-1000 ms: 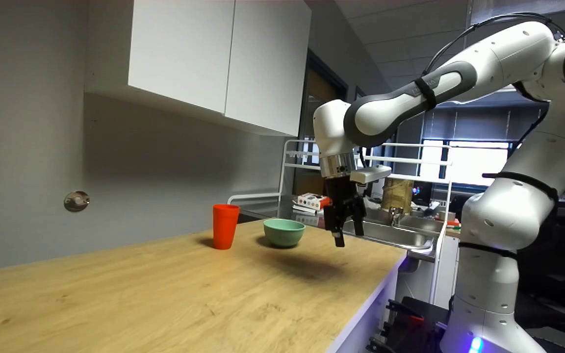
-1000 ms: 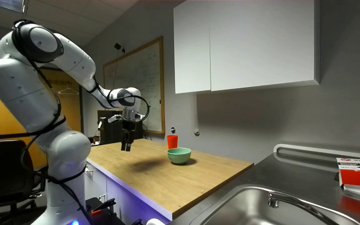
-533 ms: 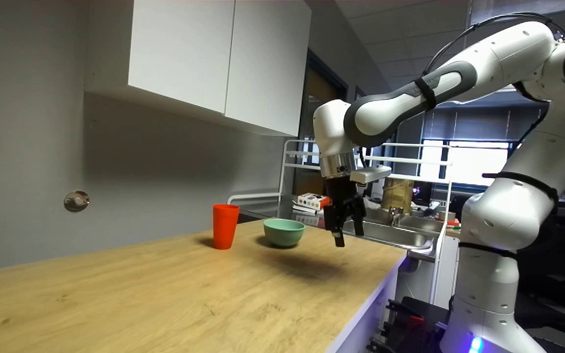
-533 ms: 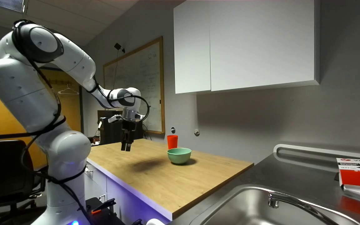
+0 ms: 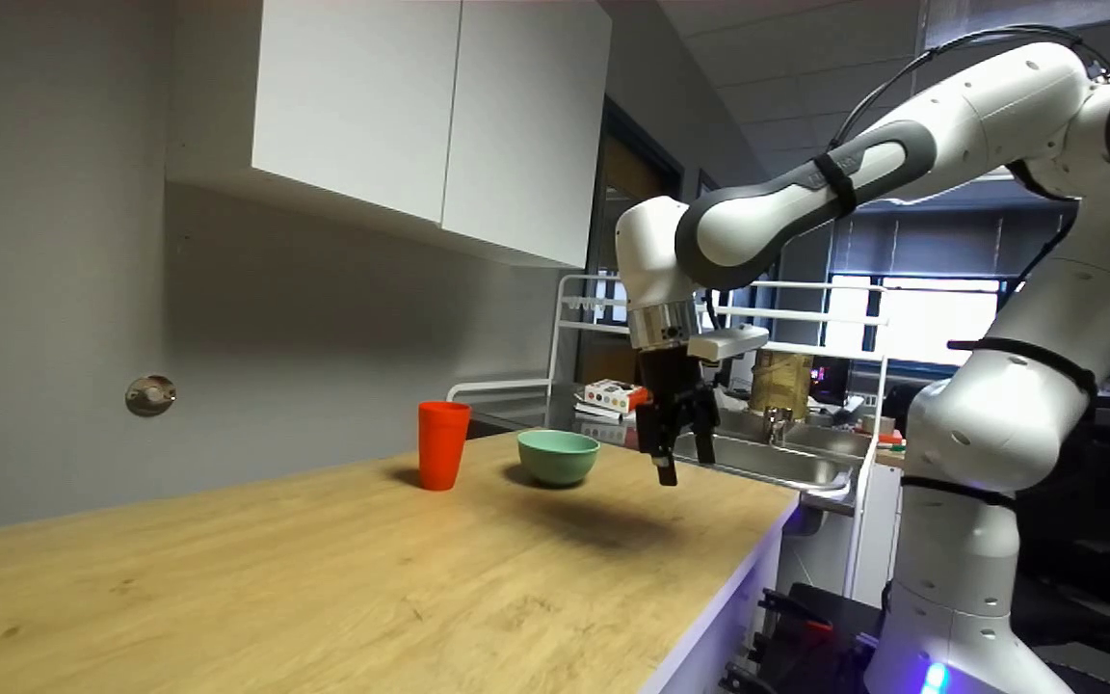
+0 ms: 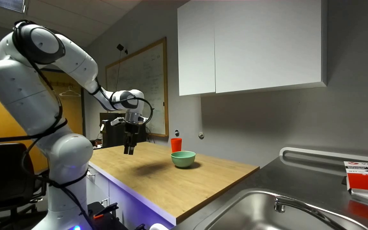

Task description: Empty the cup into the bowl

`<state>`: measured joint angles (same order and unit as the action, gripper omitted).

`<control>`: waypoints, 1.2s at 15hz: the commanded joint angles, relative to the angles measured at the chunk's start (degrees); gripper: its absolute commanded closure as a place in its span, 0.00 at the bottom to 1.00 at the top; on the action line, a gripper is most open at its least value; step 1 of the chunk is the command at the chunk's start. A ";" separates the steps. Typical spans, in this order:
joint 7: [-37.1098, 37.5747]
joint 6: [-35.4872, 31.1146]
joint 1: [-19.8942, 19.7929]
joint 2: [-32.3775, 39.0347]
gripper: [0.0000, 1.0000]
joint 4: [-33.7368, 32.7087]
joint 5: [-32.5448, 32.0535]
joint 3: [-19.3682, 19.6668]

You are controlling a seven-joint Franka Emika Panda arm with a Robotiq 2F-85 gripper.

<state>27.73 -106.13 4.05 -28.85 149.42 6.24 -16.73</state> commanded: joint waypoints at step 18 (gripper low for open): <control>1.32 -6.49 0.24 12.79 0.00 -19.94 -5.04 -0.32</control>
<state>27.75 -113.59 4.07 -22.01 137.26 3.42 -16.85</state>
